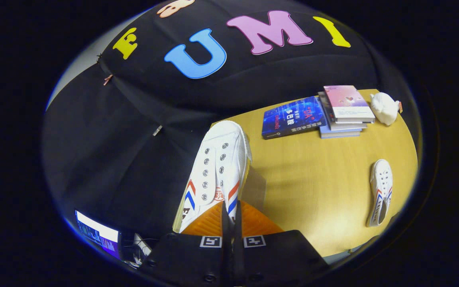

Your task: Open the storage box then place both shoes into the box .Put the left shoe in first, then the right shoe, with the right side of both shoes facing outward in a uniform manner.

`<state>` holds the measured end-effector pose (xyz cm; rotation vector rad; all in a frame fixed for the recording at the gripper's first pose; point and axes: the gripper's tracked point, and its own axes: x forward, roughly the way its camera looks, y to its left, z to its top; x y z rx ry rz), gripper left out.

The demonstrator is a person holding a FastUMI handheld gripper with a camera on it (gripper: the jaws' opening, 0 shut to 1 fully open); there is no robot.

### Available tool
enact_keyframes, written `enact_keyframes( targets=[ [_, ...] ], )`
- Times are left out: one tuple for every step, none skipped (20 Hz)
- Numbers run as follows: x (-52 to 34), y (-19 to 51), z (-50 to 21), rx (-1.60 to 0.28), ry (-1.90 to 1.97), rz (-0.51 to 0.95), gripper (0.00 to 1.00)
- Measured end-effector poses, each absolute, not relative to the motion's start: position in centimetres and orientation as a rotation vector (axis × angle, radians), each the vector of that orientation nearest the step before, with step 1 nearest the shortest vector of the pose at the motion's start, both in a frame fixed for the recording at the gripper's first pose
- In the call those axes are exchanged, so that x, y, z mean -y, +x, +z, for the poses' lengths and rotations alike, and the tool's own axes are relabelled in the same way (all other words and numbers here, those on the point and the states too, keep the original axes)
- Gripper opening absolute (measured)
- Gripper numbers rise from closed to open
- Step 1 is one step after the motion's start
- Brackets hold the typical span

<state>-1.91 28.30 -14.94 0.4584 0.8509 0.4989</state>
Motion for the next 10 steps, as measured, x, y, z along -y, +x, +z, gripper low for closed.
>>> enact_keyframes(
  targets=[
    [-29.8,-2.2,-15.3,-0.869,0.461,0.512,0.05],
    [-31.4,-2.4,-15.8,-0.883,0.453,0.528,0.05],
    [-32.8,-2.6,-16.4,-0.898,0.445,0.536,0.05],
    [-34.2,-2.9,-17.1,-0.915,0.442,0.541,0.05],
    [-35.5,-3.1,-17.9,-0.935,0.445,0.544,0.05],
    [-36.7,-3.2,-18.7,-0.955,0.457,0.542,0.05],
    [-37.7,-3.4,-19.6,-0.986,0.47,0.536,0.05],
    [-38.6,-3.5,-20.4,-1.018,0.472,0.534,0.05],
    [-39.4,-3.9,-21.5,-1.041,0.46,0.528,0.05],
    [-39.8,-3.9,-22.4,-1.05,0.432,0.521,0.05]
  ],
)
